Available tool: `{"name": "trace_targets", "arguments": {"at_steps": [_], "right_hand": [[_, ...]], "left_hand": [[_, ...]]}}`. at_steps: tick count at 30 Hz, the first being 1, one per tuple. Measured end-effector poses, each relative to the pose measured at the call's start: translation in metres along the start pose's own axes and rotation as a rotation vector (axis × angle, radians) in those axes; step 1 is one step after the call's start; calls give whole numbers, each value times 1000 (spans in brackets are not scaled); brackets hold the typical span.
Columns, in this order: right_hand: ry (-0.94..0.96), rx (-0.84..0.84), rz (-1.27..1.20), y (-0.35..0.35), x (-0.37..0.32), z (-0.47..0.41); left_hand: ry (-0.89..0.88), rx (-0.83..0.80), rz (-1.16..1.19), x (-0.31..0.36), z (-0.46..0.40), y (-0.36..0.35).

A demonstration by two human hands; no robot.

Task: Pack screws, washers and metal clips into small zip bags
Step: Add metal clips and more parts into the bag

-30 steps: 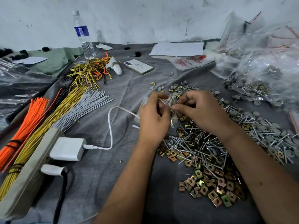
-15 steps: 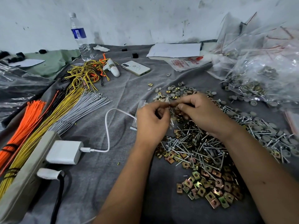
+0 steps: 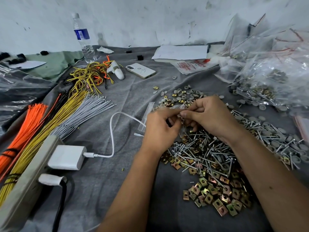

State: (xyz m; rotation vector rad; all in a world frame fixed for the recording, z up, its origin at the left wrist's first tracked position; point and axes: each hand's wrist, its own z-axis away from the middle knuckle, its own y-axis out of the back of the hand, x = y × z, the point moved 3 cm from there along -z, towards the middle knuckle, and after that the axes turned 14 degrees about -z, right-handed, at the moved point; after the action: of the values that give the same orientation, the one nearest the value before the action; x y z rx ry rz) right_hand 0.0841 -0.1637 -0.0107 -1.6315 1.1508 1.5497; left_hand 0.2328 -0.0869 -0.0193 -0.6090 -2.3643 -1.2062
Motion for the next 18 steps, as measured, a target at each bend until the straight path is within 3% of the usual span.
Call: {"name": "trace_targets", "arguments": {"at_steps": [9, 15, 18], "right_hand": [[-120, 7, -52, 2, 1, -1], [-146, 110, -29, 7, 7, -6], [-79, 155, -20, 12, 5, -7]], "left_hand": [[42, -111, 11, -1, 0, -5], [-9, -156, 8, -1, 1, -6], [62, -81, 33, -5, 0, -5]]}}
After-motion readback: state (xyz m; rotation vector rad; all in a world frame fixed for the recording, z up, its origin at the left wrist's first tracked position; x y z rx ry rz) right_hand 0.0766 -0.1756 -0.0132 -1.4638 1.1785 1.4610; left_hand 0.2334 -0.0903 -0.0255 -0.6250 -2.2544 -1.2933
